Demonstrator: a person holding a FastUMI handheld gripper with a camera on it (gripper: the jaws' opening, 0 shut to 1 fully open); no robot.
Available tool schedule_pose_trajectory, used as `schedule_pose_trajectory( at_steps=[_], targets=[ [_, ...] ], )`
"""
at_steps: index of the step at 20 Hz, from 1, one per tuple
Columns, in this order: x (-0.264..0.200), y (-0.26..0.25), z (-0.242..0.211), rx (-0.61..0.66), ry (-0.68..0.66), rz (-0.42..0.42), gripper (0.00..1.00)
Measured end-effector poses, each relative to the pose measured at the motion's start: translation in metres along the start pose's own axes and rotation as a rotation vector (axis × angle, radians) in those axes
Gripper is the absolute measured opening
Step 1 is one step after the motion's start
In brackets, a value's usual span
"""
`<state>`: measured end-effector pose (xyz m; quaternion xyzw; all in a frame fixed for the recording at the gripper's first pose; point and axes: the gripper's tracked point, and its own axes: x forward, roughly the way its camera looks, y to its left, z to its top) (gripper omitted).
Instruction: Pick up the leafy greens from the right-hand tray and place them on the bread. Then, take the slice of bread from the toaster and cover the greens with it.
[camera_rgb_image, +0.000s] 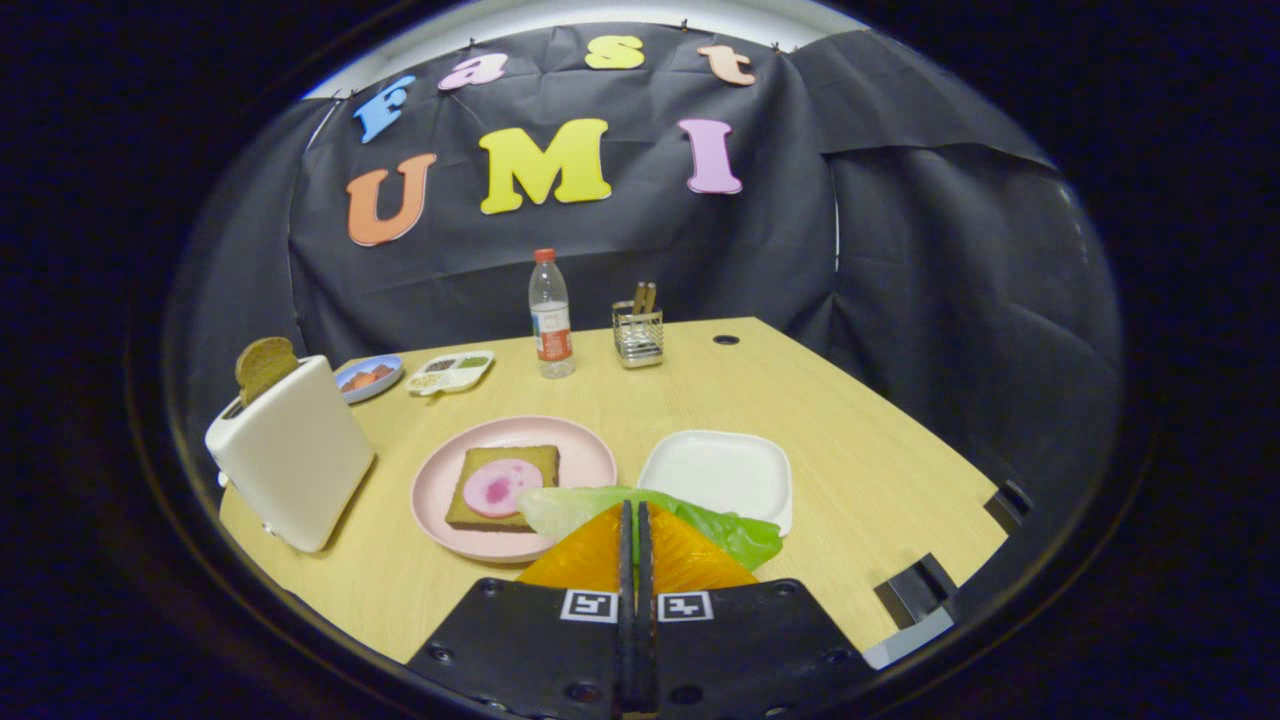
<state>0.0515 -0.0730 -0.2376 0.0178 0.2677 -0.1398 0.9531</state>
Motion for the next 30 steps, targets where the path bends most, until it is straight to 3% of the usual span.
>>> schedule_pose_trajectory(
  at_steps=[4,9,15,20,21,26,30],
  targets=[
    [0.001,0.034,0.033,0.002,-0.066,0.038,0.00],
    [0.038,0.089,0.052,-0.033,-0.067,0.073,0.00],
    [0.079,0.119,0.006,-0.090,0.063,0.079,0.00],
    [0.083,0.118,-0.030,-0.113,0.183,0.064,0.02],
    [0.078,0.118,-0.028,-0.106,0.176,0.064,0.06],
    [0.023,0.140,0.029,-0.101,0.057,0.118,0.98],
    [-0.020,0.174,0.075,-0.085,0.016,0.178,0.96]
  ],
)
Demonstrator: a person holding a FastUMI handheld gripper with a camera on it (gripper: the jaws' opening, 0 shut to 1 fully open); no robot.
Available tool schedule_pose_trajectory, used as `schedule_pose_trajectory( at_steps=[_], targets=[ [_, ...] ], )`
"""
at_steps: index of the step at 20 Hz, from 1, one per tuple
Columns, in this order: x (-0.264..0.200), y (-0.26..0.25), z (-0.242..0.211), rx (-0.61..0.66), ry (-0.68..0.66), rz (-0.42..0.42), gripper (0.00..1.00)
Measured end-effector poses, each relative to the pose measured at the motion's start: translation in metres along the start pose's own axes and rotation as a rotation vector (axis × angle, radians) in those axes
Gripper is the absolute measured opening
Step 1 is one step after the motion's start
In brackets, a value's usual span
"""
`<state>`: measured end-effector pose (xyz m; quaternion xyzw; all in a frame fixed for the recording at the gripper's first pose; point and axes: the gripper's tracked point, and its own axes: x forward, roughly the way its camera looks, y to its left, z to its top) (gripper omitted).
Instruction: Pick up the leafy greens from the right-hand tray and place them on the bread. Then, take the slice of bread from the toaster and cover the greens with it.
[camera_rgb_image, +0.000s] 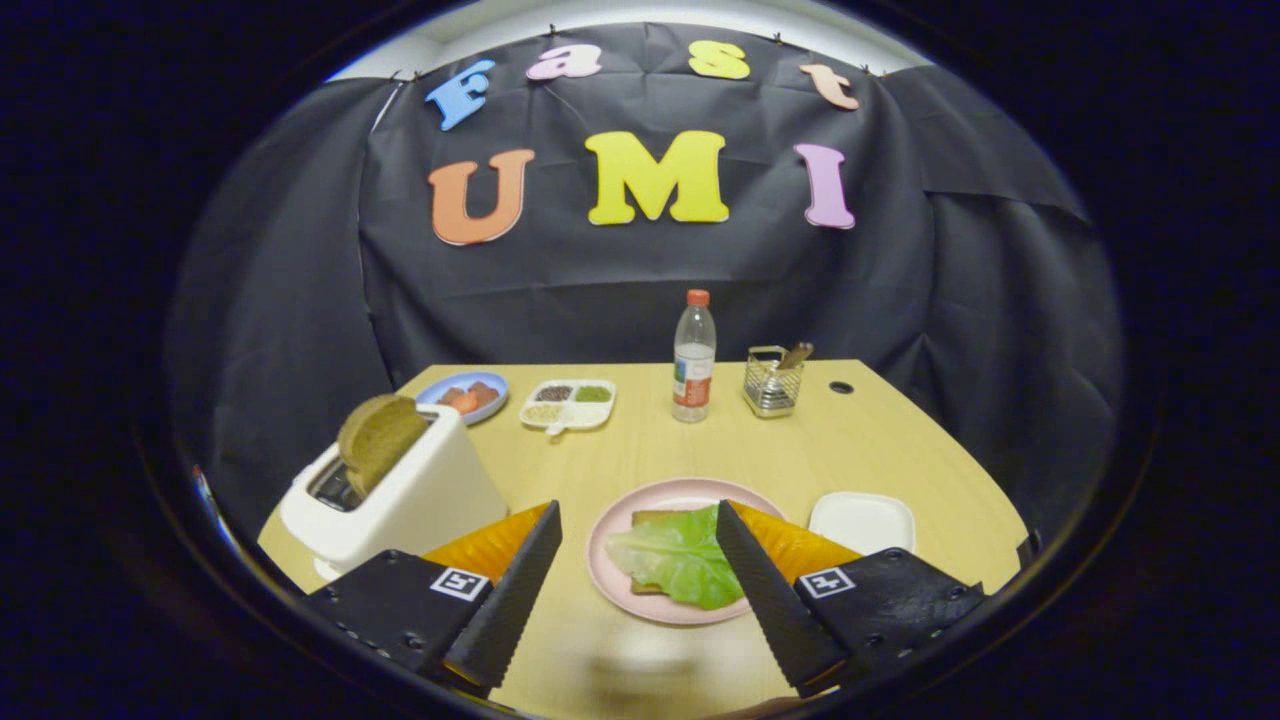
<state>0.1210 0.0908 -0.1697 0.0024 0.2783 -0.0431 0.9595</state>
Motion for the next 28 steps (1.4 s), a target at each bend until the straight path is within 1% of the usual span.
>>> schedule_pose_trajectory(
  at_steps=[2,4,8,10,11,13,15,17,18,20,22,24,28],
  targets=[
    [-0.016,0.025,0.025,0.024,-0.023,0.045,0.97],
    [-0.025,0.046,0.047,0.027,-0.039,0.063,0.97],
    [-0.026,0.106,0.068,0.000,-0.024,0.129,0.97],
    [-0.016,0.138,0.068,-0.019,-0.009,0.165,0.97],
    [-0.010,0.148,0.064,-0.029,0.010,0.168,0.97],
    [0.009,0.163,0.054,-0.045,0.064,0.166,0.97],
    [0.029,0.166,0.040,-0.054,0.140,0.127,0.97],
    [0.050,0.171,0.028,-0.055,0.212,0.107,0.89],
    [0.060,0.172,0.022,-0.054,0.247,0.093,0.75],
    [0.062,0.180,0.016,-0.075,0.297,0.100,0.46],
    [0.059,0.184,0.024,-0.091,0.279,0.103,0.17],
    [0.050,0.187,0.031,-0.096,0.262,0.117,0.07],
    [0.016,0.197,0.065,-0.094,0.185,0.165,0.07]
  ],
)
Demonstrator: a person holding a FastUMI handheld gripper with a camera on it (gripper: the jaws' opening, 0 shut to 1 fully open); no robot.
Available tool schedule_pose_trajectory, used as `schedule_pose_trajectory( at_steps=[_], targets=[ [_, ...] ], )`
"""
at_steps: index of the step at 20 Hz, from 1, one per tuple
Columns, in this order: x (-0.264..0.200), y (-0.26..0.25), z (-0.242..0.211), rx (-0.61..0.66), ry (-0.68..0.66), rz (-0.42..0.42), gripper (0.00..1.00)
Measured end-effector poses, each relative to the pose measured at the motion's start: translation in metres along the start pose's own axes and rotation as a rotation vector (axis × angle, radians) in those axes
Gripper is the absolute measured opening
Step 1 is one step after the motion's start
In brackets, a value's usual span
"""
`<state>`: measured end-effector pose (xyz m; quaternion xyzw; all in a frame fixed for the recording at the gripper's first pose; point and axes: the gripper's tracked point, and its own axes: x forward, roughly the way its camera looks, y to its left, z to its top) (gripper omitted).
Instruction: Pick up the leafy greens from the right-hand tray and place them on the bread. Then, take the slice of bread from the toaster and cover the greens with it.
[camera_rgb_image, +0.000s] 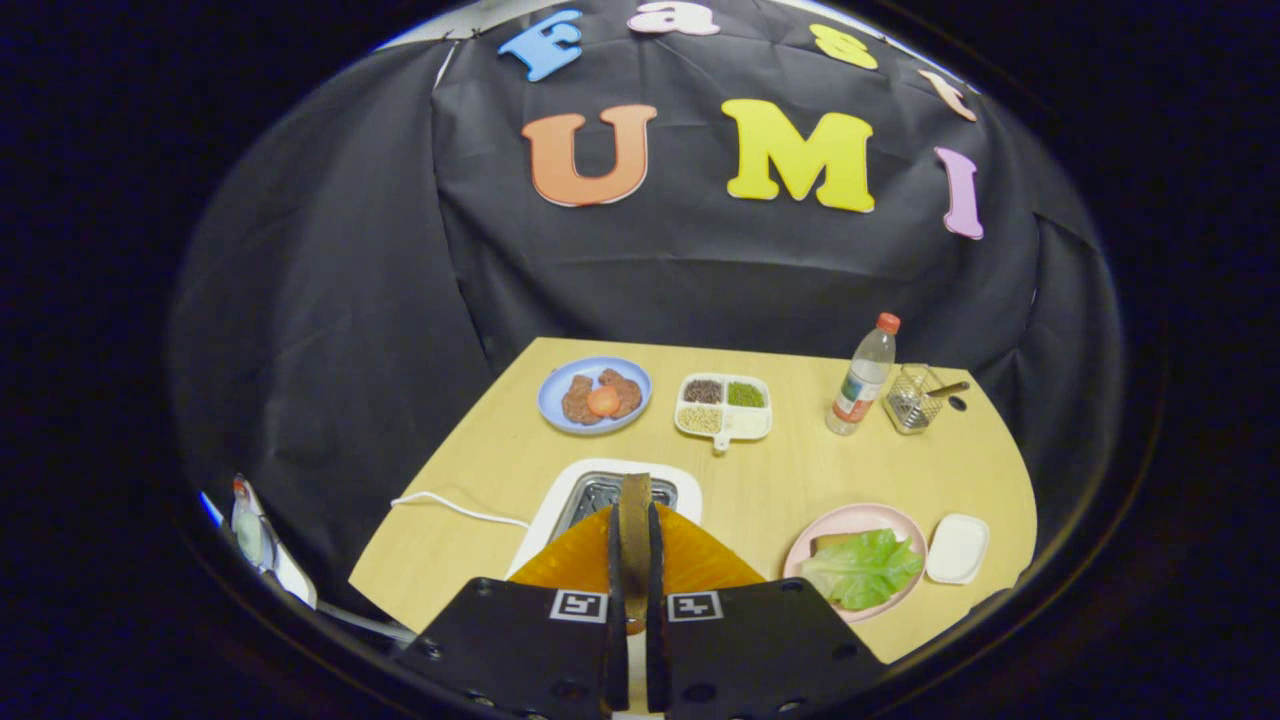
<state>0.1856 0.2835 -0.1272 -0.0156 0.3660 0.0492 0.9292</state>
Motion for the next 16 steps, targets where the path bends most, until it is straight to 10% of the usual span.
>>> schedule_pose_trajectory(
  at_steps=[8,16],
  targets=[
    [-0.084,-0.034,0.051,0.006,-0.191,0.016,0.07],
    [-0.037,-0.137,0.004,0.083,-0.090,-0.090,0.07]
  ],
)
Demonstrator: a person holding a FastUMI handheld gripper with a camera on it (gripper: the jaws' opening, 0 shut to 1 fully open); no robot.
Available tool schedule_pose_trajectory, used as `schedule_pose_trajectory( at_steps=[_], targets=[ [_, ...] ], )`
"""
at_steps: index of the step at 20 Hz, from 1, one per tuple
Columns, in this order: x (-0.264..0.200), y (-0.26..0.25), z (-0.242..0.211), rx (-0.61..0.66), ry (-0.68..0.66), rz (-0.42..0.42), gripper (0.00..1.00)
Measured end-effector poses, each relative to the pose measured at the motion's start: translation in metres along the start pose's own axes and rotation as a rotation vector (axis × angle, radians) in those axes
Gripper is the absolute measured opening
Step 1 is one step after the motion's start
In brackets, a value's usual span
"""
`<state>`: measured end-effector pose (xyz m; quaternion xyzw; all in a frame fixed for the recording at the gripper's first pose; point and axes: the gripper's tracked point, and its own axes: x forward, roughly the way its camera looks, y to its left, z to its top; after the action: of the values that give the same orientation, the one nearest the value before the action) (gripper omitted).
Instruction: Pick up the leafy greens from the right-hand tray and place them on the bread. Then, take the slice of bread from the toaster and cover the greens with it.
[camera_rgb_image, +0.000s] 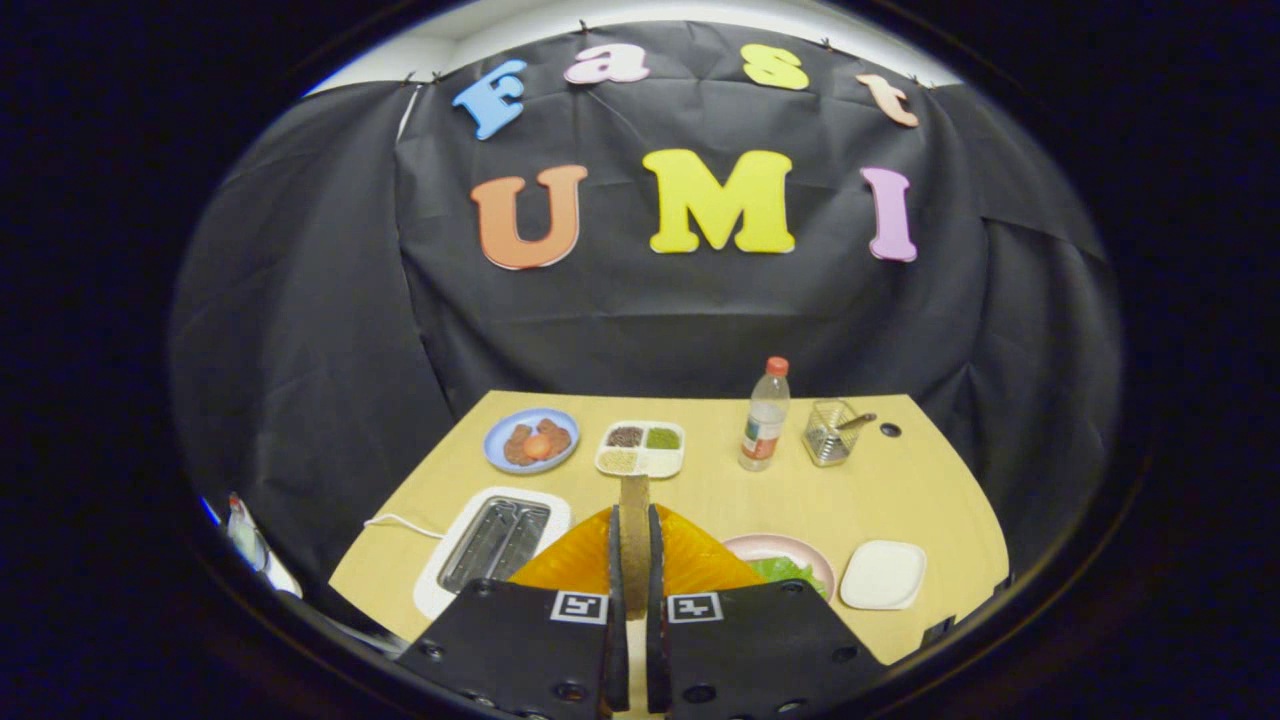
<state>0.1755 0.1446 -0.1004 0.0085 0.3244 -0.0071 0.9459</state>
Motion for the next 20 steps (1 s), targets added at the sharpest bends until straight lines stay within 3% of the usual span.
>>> schedule_pose_trajectory(
  at_steps=[10,17,19,20],
  targets=[
    [0.082,-0.094,-0.067,0.139,0.097,-0.005,0.07],
    [0.098,-0.141,-0.098,0.191,0.105,0.014,0.07],
    [0.102,-0.155,-0.110,0.198,0.121,-0.008,0.13],
    [0.105,-0.163,-0.119,0.189,0.149,-0.022,0.23]
  ],
)
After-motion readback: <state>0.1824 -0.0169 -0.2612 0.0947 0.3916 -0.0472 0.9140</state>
